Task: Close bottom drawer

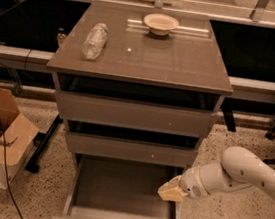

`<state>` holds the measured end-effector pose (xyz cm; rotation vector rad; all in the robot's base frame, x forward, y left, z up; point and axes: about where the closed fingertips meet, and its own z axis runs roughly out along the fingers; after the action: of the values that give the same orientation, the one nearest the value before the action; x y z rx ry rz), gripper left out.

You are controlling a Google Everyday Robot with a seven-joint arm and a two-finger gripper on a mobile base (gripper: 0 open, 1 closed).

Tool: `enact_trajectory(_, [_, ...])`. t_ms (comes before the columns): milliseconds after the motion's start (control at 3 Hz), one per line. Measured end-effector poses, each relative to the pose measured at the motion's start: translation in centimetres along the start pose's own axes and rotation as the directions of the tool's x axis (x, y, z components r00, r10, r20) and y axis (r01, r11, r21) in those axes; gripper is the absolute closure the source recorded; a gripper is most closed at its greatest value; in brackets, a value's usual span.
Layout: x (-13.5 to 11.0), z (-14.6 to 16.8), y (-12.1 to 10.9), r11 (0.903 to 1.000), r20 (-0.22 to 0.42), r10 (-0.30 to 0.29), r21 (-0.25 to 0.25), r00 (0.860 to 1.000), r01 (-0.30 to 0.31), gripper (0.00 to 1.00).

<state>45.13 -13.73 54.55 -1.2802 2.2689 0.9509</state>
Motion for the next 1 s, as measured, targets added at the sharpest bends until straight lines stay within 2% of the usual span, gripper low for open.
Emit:
enact_trajectory(667, [5.6, 4.6, -2.8, 0.9958, -0.048, 0.065, 0.067, 0.997, -0.062, 1.00])
enact_trajectory(1000, [8.6, 6.5, -3.8, 0.9924, -0.067, 0.105, 0.072, 0.992, -0.100, 1.00])
